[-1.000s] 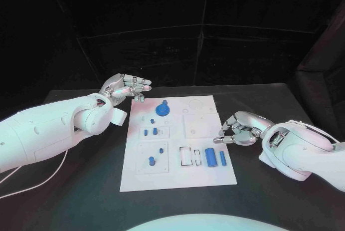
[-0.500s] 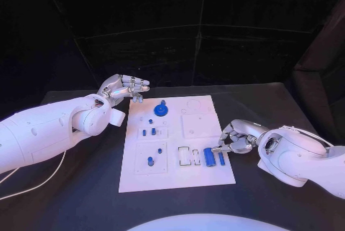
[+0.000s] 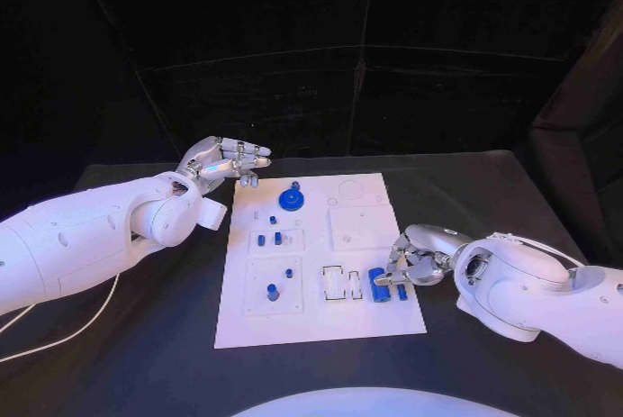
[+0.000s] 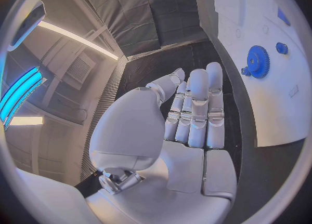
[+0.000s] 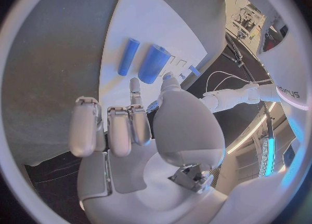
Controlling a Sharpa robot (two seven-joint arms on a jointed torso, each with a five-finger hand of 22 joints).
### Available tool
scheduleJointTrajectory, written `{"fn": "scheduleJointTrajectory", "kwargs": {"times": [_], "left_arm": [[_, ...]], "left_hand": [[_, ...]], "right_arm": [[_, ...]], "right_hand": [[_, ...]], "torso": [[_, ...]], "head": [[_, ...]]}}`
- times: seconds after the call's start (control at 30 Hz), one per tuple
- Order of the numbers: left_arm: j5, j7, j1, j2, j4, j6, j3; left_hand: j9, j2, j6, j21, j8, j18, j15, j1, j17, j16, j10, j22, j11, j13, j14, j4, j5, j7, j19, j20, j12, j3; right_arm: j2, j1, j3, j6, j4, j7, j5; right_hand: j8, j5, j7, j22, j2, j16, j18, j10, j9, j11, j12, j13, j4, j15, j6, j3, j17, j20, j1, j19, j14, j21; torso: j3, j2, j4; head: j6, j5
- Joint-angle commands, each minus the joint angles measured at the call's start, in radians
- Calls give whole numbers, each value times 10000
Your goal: Assemble the parts on the task board
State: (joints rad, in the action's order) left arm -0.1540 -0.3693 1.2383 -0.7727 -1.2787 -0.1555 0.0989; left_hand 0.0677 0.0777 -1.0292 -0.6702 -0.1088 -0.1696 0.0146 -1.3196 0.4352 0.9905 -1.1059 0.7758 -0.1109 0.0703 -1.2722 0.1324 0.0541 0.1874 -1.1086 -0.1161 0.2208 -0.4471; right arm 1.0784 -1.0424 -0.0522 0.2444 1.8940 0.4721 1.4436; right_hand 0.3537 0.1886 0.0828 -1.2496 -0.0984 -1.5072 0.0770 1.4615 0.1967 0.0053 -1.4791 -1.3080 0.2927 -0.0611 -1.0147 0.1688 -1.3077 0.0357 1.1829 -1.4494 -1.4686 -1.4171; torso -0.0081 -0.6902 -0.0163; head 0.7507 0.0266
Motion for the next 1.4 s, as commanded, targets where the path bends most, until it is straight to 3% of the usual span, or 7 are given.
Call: {"fn": "scheduleJointTrajectory", "kwargs": {"times": [0.03,0.5,0.63,0.77,1.0,1.3,1.4], "left_arm": [[36,-9,10,-4,-14,87,-8],[36,10,0,-30,-15,105,-8],[36,22,-2,-38,-15,112,-7],[36,26,-8,-41,-17,113,-6],[36,33,-17,-54,-18,114,-5],[36,40,-26,-65,-22,120,-5],[36,47,-27,-69,-30,123,-4]], "left_hand": [[-3,-96,70,58,-9,-131,38,4,-13,-34,55,-16,17,-11,35,-27,-39,-11,40,-26,36,47],[-3,-100,72,61,-10,-131,38,1,-15,-36,59,-17,18,-11,35,-26,-39,-11,39,-26,38,47],[-2,-112,73,65,-14,-133,37,-11,-18,-38,62,-20,20,-11,35,-22,-38,-14,39,-26,43,42],[-2,-113,73,65,-15,-133,36,-14,-19,-38,63,-20,21,-11,35,-20,-38,-15,39,-26,43,40],[-1,-118,73,67,-17,-134,35,-23,-20,-39,64,-21,23,-10,36,-15,-38,-17,39,-25,46,37],[-1,-118,73,67,-17,-134,35,-23,-20,-39,64,-21,23,-10,36,-15,-38,-17,39,-25,46,37],[-1,-120,76,70,-20,-135,32,-40,-24,-41,68,-23,24,-10,37,-2,-39,-18,38,-24,51,33]], "right_arm": [[-92,49,-2,-381,-61,150,195],[-558,361,-2,-655,-282,312,355],[-623,379,-2,-458,-317,454,455],[-626,387,-1,-213,-325,624,630],[-579,391,0,45,-215,752,672],[-332,389,5,1075,270,261,-266],[-300,387,6,1464,397,74,-443]], "right_hand": [[60,54,-26,-23,50,-65,-150,489,25,-38,-40,-1379,-10,-65,66,-60,-1047,30,27,-74,-741,-42],[208,232,-40,-84,197,-70,-160,458,148,-50,1,-1352,-36,-75,110,-81,-1058,31,142,-83,-738,-72],[315,596,-42,-132,374,-66,-168,440,248,-51,30,-1343,-61,-74,173,-88,-1050,39,284,-88,-733,-95],[408,1412,-30,-141,474,-64,-167,439,354,-45,47,-1362,-190,-73,280,-57,-1052,38,649,-79,-730,-99],[470,1908,-23,-135,572,-59,-164,427,429,-40,91,-1352,-327,-64,301,-6,-1048,49,963,-67,-728,-95],[454,3187,-68,-209,719,-86,-174,440,469,-81,134,-1368,-234,-96,163,168,-1129,17,984,-92,-743,-130],[450,3239,-75,-222,709,-93,-176,442,471,-87,139,-1369,-208,-100,137,200,-1151,11,961,-96,-747,-136]], "torso": [[-9,-11,15],[-13,-11,9],[-17,-8,-1],[-15,-6,14],[-17,0,0],[-39,9,1],[-37,-8,19]], "head": [[34,-5],[76,-32],[78,-22],[73,-40],[79,-38],[55,-17],[35,-13]]}}
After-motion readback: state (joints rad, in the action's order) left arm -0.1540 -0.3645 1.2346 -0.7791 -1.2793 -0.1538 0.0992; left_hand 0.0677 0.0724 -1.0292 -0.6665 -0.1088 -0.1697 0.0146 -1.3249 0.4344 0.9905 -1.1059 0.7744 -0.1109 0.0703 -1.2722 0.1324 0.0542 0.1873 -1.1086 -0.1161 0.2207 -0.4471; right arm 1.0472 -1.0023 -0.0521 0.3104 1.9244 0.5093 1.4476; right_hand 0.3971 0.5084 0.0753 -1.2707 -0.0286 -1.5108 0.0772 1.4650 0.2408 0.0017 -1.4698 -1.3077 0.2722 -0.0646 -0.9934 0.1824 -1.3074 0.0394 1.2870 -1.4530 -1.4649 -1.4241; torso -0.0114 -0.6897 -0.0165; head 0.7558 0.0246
